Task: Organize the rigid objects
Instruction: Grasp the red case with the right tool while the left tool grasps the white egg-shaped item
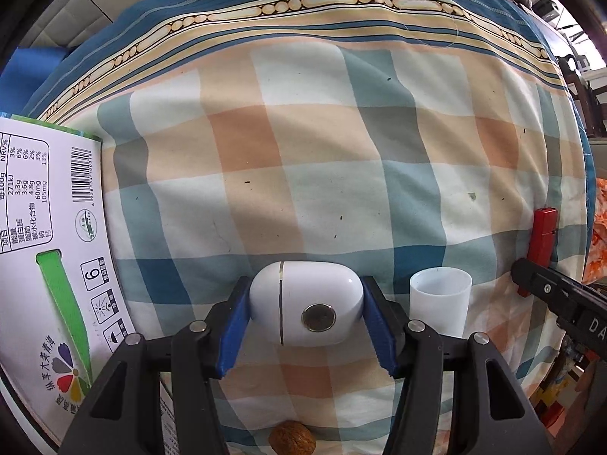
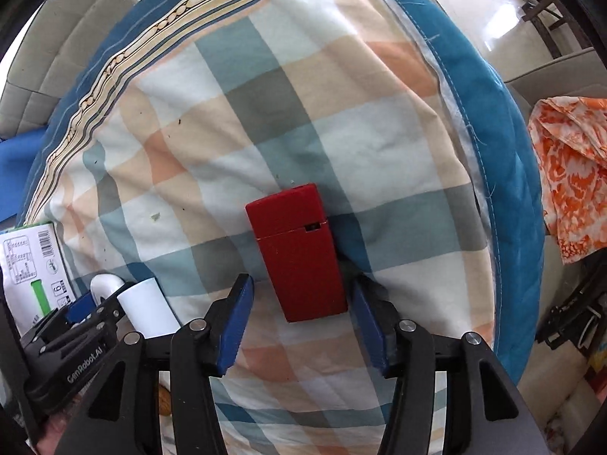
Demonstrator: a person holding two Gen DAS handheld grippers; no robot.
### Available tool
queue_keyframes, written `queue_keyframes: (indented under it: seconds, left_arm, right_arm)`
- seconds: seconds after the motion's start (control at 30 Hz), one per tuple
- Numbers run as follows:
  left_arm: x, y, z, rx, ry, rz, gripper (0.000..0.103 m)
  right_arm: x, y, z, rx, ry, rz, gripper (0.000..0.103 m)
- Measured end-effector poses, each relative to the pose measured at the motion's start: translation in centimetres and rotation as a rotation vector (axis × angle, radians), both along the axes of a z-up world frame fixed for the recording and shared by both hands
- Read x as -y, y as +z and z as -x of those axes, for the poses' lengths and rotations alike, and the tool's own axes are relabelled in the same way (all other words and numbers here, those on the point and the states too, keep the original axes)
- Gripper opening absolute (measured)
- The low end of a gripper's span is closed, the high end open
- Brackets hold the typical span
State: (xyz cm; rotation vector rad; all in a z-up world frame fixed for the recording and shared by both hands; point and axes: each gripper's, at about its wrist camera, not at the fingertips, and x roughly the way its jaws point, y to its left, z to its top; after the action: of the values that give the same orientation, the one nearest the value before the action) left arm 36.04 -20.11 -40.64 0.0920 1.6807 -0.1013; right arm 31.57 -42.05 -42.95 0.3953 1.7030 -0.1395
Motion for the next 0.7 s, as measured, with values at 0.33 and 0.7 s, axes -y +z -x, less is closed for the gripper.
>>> queue_keyframes:
  seconds: [0.33,0.7]
  left_arm:
    - [-1.0,1.1,1.5,0.040,0.004,0.017,0.054]
    - [-2.0,5.5,4.8,0.118,-0.027,0.049,0.054]
  right_arm:
    - [-1.4,0.8,-1.9,0.029,0.039,0.101,0.038]
    - [-3.4,5.4,2.6,0.096,0.056,0.064,0.037]
